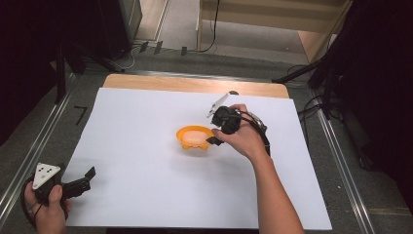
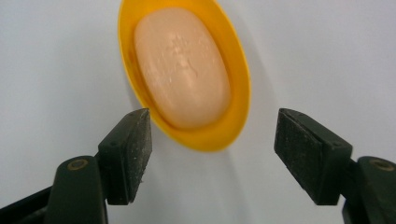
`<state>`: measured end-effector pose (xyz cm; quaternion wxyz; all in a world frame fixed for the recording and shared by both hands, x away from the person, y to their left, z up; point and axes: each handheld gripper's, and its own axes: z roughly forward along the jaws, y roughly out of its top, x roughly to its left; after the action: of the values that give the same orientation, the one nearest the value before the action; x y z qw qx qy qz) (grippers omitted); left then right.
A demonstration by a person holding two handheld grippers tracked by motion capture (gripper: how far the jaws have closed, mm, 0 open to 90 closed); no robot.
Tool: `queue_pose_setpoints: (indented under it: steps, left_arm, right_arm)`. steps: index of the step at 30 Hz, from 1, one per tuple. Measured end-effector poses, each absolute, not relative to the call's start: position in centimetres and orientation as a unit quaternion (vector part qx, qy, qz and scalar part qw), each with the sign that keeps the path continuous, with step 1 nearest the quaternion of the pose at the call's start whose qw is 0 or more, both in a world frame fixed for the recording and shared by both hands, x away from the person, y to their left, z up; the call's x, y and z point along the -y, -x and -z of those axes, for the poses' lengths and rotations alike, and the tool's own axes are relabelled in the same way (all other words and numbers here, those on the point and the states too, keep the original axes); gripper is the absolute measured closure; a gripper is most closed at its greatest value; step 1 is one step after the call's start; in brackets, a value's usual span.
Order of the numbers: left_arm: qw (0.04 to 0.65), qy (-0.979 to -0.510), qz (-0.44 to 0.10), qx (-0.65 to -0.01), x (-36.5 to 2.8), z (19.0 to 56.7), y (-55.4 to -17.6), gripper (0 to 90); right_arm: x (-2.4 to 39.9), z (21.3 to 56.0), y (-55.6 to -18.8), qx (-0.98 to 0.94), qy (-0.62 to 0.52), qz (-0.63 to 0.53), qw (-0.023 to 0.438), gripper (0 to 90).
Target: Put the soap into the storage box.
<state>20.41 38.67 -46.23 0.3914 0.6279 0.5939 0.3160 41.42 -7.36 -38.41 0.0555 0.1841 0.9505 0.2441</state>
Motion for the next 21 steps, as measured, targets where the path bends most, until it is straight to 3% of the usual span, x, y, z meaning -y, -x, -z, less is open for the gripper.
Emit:
queue_pose_setpoints:
  steps: [21]
  left_arm:
    - [0.391, -0.628, -0.32, -0.592, -38.6, 46.2, -20.4, 0.0]
  right_arm:
    - [15.1, 40.0, -38.2, -0.915, -0.278, -0.283, 0.067, 10.1]
